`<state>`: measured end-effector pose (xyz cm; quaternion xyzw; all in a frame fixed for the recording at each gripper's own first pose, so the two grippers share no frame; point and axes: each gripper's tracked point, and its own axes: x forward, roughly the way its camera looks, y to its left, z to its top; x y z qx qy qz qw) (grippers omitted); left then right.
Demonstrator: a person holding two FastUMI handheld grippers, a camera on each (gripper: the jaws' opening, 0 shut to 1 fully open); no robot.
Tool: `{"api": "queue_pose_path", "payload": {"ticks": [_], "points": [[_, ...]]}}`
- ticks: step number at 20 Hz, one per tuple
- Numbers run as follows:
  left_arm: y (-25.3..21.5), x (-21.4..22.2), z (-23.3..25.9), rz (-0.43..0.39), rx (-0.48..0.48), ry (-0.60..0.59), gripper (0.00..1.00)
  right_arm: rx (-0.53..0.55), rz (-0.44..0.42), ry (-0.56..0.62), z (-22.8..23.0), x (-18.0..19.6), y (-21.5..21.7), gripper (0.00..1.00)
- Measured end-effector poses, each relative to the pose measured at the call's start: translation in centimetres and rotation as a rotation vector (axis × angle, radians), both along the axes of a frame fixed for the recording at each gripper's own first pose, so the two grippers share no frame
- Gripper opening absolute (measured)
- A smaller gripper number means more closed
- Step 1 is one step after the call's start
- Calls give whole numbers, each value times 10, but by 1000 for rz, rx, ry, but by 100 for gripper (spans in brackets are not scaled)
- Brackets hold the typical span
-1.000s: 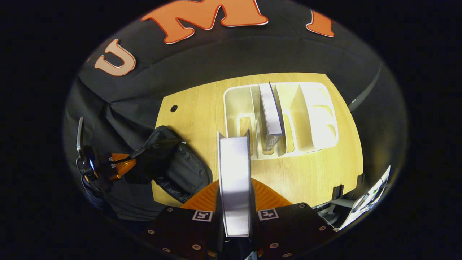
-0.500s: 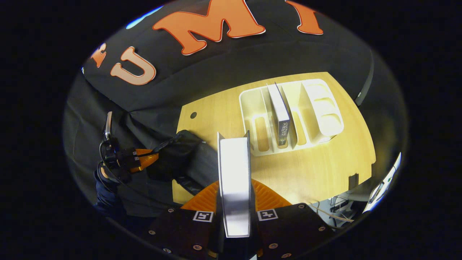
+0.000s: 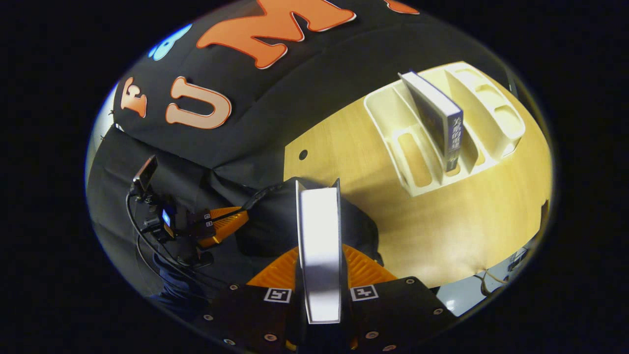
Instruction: Open the schoolbag, grab two books from the bookshelf and put them into the schoolbag.
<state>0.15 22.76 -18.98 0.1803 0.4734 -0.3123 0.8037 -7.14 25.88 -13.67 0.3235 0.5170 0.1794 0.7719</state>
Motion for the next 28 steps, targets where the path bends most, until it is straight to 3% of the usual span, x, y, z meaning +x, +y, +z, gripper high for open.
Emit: {"api": "queue_pose_path", "payload": {"ticks": [5,11,17,28], "points": [[-1,-14,-25,-8,22,64,2,88,-13,106,-43,-6,33,28],[1,-15,-25,-14,26,88,1,137,-65,132,-76,1,53,28],[1,-7,-15,-26,28,78,1,204,-136,131,-108,11,79,28],[3,-13,-1,-53,42,66,1,326,-166,105,-135,38,154,28]]}}
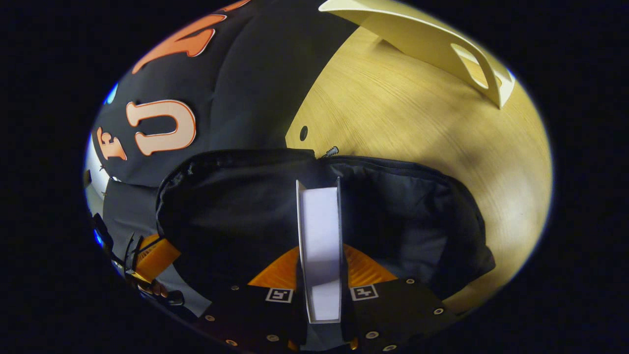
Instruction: Open the schoolbag, grab two books from the bookshelf and put them into the schoolbag.
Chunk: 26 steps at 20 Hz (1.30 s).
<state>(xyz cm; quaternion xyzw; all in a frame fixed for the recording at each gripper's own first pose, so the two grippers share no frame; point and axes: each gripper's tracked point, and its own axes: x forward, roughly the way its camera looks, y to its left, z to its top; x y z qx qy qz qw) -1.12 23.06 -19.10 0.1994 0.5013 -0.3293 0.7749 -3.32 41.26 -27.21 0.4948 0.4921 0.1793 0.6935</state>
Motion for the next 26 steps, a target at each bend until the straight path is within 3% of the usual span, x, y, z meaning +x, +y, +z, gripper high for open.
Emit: {"api": "queue_pose_path", "payload": {"ticks": [7,11,12,13,14,15,18,26], "points": [[-14,-10,-3,-18,-14,10,1,42,-10,-9,-12,12,26,29],[-7,-13,-7,20,-35,36,1,-102,87,51,-31,-13,9,43],[-5,-14,-9,30,-43,40,1,-159,128,44,-30,-21,-1,32],[-6,-16,-9,33,-53,49,1,-231,172,25,-28,-27,-16,56],[-7,-16,-10,37,-58,51,1,-288,203,0,-27,-28,-30,53],[-10,-16,-11,38,-57,55,1,-322,228,-24,-21,-30,-41,76],[-16,-16,-15,49,-64,66,1,-402,256,-37,-9,-28,-81,94],[-17,-16,-18,88,-66,78,1,-635,386,-123,49,-29,-192,98]]}}
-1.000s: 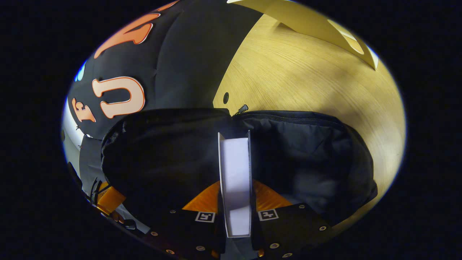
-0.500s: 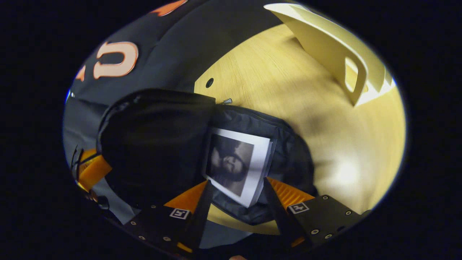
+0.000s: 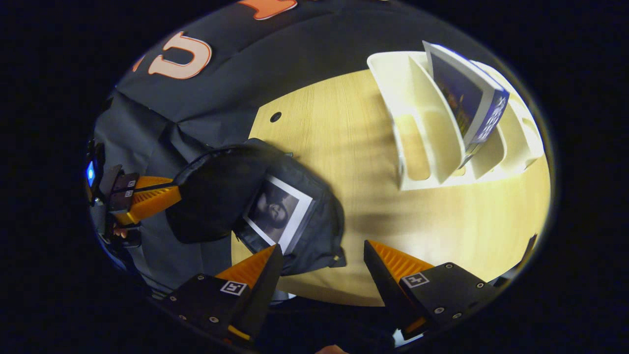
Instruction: Open the schoolbag, grab two books from the bookshelf and put them into the schoolbag.
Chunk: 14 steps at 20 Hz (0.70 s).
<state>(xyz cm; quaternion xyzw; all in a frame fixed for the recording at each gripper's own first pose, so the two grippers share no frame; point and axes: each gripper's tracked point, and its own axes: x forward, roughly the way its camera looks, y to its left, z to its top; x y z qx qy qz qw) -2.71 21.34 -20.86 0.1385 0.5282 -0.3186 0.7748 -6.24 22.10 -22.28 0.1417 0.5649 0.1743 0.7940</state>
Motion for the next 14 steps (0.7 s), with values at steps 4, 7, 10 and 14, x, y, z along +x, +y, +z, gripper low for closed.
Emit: {"api": "queue_pose_path", "payload": {"ticks": [4,7,10,14], "points": [[-6,-2,-5,20,0,9,1,-139,11,-79,47,35,-76,98],[-9,-1,-6,44,2,15,1,-207,5,-99,69,57,-113,98],[-7,-1,-6,64,17,15,1,-254,24,-131,88,84,-137,98],[-5,-2,-5,101,37,24,1,-299,36,-140,97,132,-162,98]]}}
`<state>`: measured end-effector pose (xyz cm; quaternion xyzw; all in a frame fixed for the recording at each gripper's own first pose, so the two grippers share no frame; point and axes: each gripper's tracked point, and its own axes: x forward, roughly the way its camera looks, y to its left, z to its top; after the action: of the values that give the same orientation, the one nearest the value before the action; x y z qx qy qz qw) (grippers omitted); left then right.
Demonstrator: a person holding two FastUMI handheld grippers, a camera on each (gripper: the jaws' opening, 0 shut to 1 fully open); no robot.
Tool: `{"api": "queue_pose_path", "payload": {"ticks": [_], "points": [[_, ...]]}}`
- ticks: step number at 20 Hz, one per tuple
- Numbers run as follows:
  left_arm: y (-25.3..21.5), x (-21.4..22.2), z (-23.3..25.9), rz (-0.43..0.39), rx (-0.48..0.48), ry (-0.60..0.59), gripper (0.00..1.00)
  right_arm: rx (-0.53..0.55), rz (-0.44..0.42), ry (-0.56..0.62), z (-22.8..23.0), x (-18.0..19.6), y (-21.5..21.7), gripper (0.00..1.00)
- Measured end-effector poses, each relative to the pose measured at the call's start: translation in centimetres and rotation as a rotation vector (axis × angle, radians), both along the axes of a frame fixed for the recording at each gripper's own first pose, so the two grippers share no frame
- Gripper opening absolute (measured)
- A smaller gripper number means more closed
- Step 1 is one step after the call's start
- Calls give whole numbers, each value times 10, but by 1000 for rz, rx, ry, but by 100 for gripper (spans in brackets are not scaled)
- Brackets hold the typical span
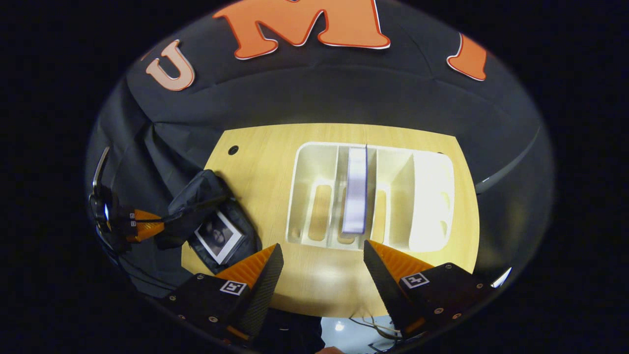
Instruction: Open the schoolbag, grab two books from the bookshelf and put them into the schoolbag.
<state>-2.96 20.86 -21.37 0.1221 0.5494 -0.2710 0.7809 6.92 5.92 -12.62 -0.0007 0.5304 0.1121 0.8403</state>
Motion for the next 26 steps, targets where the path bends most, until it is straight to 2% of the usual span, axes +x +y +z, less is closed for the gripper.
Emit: {"api": "queue_pose_path", "payload": {"ticks": [7,15,17,18,19,20,21,22,23,24,25,26], "points": [[-1,-6,-2,48,25,21,1,-44,71,58,-36,68,-10,98],[-4,-6,-1,79,68,46,1,-88,115,149,-87,96,-13,92],[-7,-7,0,81,71,55,1,-86,96,173,-96,99,-13,83],[-6,-7,1,83,77,54,1,-82,79,186,-100,99,-13,73],[-4,-7,0,86,81,55,1,-76,66,200,-104,98,-14,69],[-3,-6,1,87,86,50,1,-79,47,217,-109,98,-15,50],[-2,-7,1,92,90,51,1,-85,31,223,-109,97,-18,45],[-1,-8,1,95,91,49,1,-95,18,220,-112,100,-24,47],[0,-8,2,97,87,48,1,-96,2,228,-112,98,-25,43],[1,-9,2,97,83,45,1,-103,-14,230,-108,96,-28,39],[0,-9,2,94,76,43,1,-108,-35,222,-106,96,-31,29],[1,-10,0,88,72,43,1,-112,-42,215,-100,94,-33,36]]}}
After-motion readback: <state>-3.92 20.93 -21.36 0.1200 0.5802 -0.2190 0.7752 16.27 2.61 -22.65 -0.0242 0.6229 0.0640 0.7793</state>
